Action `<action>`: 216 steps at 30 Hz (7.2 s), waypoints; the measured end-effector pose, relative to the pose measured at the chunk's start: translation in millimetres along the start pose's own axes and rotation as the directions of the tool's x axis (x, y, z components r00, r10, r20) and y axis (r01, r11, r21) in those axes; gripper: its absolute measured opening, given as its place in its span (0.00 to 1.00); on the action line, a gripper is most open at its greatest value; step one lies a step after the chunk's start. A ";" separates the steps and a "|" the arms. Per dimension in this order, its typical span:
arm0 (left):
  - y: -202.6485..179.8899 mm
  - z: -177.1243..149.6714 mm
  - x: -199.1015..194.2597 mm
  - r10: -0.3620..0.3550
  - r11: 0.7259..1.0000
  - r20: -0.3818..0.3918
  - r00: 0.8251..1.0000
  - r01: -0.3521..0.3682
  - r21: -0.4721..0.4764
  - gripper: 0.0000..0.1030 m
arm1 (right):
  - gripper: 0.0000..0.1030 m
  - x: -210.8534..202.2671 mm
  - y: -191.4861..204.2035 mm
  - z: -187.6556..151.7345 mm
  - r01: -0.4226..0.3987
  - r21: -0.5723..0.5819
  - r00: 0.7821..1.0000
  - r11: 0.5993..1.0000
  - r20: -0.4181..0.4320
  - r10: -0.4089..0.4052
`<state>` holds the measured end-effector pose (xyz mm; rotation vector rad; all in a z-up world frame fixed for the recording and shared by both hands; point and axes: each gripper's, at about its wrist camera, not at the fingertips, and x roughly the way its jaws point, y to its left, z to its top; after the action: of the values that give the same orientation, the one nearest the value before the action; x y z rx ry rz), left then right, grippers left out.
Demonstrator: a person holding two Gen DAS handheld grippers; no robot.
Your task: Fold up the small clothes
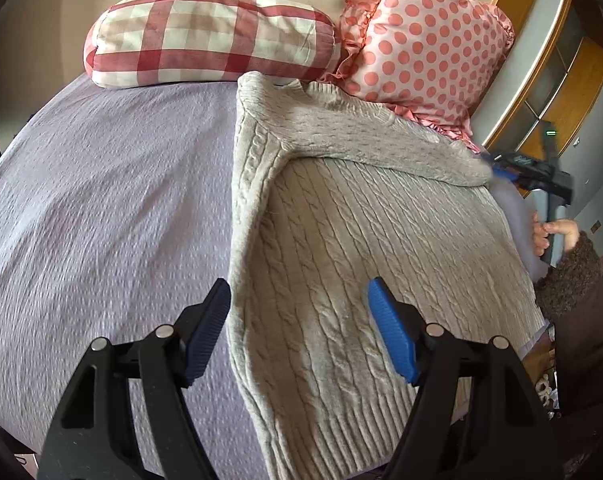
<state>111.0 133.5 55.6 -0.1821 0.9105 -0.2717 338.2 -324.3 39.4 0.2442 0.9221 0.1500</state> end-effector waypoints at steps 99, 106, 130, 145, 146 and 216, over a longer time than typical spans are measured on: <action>66.9 183.1 123.0 0.279 0.928 -0.162 0.947 -0.309 -0.206 0.57 | 0.95 1.7 50.3 13.9 -0.120 0.018 0.993 0.993 0.014 0.120; 66.1 189.5 148.2 0.156 0.953 -0.187 0.970 -0.198 -0.230 0.59 | 0.95 9.1 58.5 12.0 -0.127 -0.012 0.992 0.992 0.012 0.127; -110.4 261.1 137.9 -0.147 0.946 -0.068 0.987 0.121 -0.299 0.17 | 0.99 21.4 80.5 7.0 0.004 -0.141 0.998 0.990 0.069 0.006; -337.5 232.4 301.3 -0.209 0.977 -0.314 0.926 0.211 -0.029 0.22 | 0.99 -75.0 -103.2 21.6 0.064 0.481 0.913 0.875 0.325 -0.245; -342.4 233.6 298.5 -0.230 0.972 -0.310 0.923 0.236 -0.019 0.25 | 0.99 -74.4 -102.5 22.8 0.052 0.474 0.915 0.879 0.331 -0.233; -194.6 147.9 156.1 -0.306 0.920 -0.098 0.947 0.320 0.226 0.68 | 0.29 -25.4 -11.0 43.7 -0.060 -0.031 0.998 0.998 -0.029 0.059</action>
<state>289.9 -93.5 79.6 -0.0949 0.8992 -0.6857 358.4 -347.1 81.2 0.2409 0.9404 0.2237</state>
